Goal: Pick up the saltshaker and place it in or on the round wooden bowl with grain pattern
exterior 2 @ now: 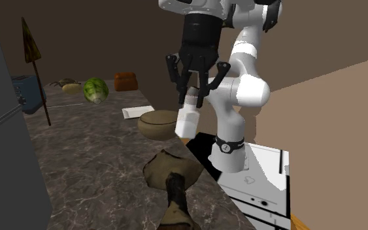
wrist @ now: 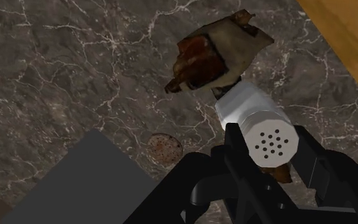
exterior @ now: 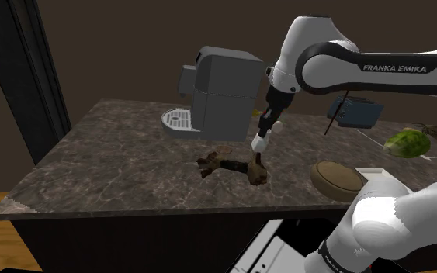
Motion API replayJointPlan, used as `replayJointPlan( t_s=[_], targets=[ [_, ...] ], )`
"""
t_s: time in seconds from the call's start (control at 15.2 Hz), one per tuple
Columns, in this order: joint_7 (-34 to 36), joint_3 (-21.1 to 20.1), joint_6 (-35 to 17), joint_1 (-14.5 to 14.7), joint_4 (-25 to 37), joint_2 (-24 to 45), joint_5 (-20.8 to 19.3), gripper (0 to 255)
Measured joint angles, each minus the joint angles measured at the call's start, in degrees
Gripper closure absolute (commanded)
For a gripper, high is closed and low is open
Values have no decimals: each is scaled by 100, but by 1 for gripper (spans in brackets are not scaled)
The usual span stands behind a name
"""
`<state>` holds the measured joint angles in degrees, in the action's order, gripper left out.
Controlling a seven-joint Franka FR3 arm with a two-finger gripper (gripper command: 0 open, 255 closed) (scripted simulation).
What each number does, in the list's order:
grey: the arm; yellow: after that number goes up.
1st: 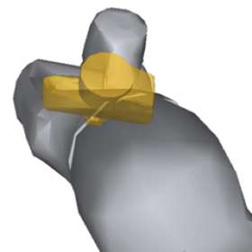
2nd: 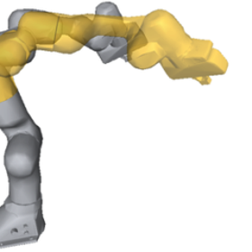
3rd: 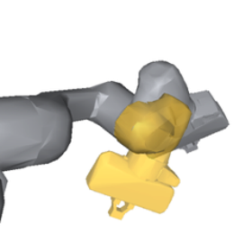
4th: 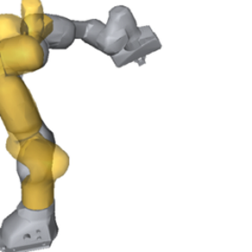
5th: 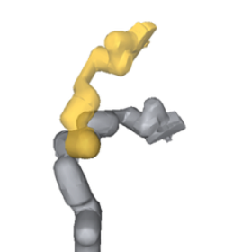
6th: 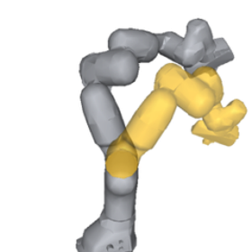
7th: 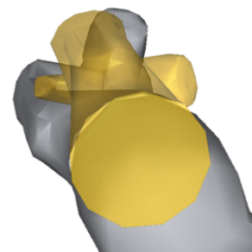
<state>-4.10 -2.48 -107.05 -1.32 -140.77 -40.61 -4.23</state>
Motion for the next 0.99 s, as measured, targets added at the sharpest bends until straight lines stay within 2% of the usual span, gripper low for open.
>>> replayJointPlan(
  t_s=[0.4, 0.99],
  targets=[
    [-657, 577, 447, -251, -483, -990, -327, 255],
    [-1796, 1562, 1255, -805, -710, -2177, -1078, 255]
  ],
)
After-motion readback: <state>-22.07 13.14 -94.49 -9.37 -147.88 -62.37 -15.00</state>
